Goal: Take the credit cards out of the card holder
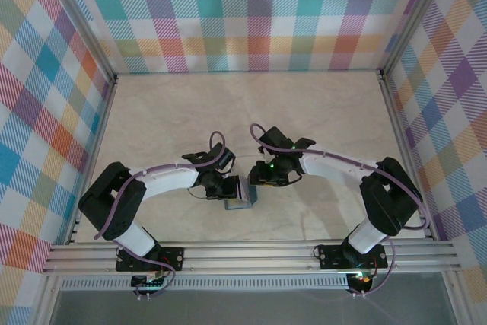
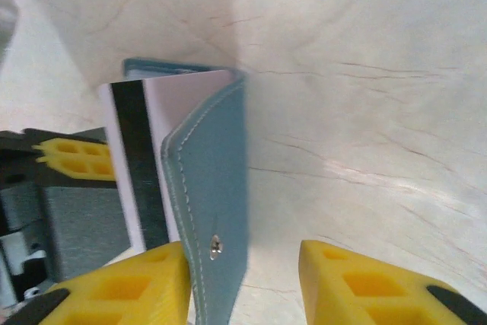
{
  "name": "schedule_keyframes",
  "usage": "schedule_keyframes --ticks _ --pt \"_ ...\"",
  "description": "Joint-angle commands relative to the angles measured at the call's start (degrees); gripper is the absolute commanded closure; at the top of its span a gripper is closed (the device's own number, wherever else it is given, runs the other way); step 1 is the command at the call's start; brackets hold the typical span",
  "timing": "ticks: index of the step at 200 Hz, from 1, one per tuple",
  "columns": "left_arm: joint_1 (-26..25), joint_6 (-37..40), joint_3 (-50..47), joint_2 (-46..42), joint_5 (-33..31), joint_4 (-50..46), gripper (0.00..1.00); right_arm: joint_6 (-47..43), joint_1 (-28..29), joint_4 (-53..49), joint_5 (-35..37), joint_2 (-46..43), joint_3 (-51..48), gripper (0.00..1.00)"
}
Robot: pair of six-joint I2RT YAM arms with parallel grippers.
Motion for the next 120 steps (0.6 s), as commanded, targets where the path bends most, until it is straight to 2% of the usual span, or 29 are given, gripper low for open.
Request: schedule_keyframes --ticks 1,31,53,78,95,120 --pt "0.4 1.1 -2.3 3.6 -3.4 -4.4 0.96 0.3 0.3 -9.7 8.7 -3.4 3.2 0.52" --pt "0.4 1.2 -2.0 3.7 -3.3 -4.3 0.96 3.3 0.8 -12.1 9.0 -7.0 5.5 0.53" --pt "0.4 1.4 -1.6 4.1 -2.4 -3.9 0.97 6.8 1.7 -9.4 1.1 -8.0 6.9 0.71" --pt "0.4 1.3 -1.6 4.3 -2.3 -3.7 0.96 10.7 4.8 0.4 -5.6 -9.3 5.1 0.84" --pt "0.5 1.4 -1.7 4.6 -2.2 -3.7 0.97 12.9 5.7 4.6 -8.9 -7.4 4.1 0.86" --pt "0.4 1.3 -1.6 4.7 -2.1 -3.7 0.97 12.4 6.8 5.3 -10.3 -3.5 4.2 0.85"
